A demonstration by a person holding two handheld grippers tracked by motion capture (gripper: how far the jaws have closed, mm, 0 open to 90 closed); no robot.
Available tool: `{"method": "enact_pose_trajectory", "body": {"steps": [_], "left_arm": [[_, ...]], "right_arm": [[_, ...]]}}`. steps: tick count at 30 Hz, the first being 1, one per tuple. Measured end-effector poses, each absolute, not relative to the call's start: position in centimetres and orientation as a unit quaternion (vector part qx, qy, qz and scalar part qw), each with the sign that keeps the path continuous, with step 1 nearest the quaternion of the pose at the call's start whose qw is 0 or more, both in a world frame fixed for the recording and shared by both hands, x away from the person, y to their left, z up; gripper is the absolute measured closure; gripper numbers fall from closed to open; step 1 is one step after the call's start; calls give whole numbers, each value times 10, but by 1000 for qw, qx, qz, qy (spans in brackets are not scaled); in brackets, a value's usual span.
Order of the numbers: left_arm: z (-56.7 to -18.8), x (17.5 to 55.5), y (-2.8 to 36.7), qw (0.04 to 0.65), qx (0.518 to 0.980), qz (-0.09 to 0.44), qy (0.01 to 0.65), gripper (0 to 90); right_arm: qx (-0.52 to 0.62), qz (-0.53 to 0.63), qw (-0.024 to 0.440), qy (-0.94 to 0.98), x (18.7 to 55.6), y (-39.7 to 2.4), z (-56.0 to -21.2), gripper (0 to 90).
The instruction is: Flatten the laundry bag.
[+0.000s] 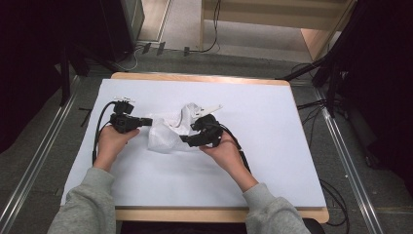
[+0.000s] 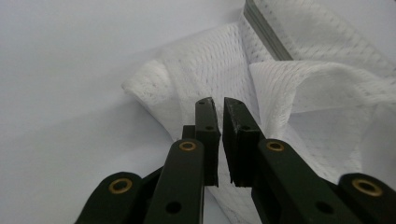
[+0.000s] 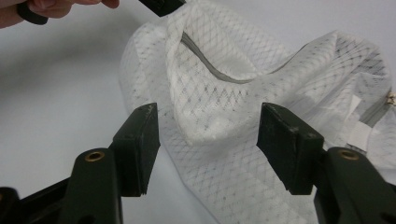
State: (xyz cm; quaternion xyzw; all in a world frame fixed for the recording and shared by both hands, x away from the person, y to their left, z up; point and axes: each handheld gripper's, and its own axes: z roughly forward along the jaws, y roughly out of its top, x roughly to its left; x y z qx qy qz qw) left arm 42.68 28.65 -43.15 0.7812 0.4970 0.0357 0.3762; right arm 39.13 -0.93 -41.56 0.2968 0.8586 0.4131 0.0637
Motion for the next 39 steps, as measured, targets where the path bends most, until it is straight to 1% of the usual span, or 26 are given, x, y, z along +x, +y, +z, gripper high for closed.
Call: {"method": "enact_pose_trajectory", "body": {"steps": [1,2,3,4,5,6,7,8,10,11,13,15,19,20,22,32,39], "left_arm": [[-434,427,285,372,783,36,497,854],[-437,428,285,370,785,35,496,854],[-442,429,284,363,789,28,495,854],[-442,429,284,363,789,28,495,854],[-447,429,283,356,793,24,494,854],[-449,429,283,354,794,22,494,854],[-450,429,282,354,793,20,495,854],[-450,429,282,354,793,20,495,854],[-453,429,281,352,795,23,493,854],[-454,429,281,354,795,23,491,854],[-454,429,282,356,794,22,492,854],[-455,429,283,359,794,22,491,855],[-456,427,283,364,791,25,491,833],[-456,426,282,366,790,28,491,833],[-457,424,282,367,791,35,488,833],[-457,424,283,369,790,33,488,833],[-456,425,284,366,793,29,486,830]], "right_arm": [[298,406,70,861,393,-5,-420,427],[298,406,70,861,393,-5,-420,427],[297,397,82,865,395,-2,-424,547],[295,393,90,866,396,-1,-425,597],[294,394,95,866,397,-2,-427,678],[296,394,93,865,398,-2,-428,717],[300,396,87,863,400,-2,-429,795],[300,396,87,863,400,-2,-429,795],[306,398,79,861,401,-4,-429,847],[307,400,63,861,402,-9,-428,855],[307,401,61,861,402,-10,-427,856],[308,400,47,862,399,-17,-423,858],[310,403,42,860,388,-33,-417,858],[313,409,34,856,379,-44,-416,858],[313,411,32,856,375,-48,-415,858],[311,407,25,858,323,-82,-419,858],[312,406,16,859,301,-87,-423,858]]}}
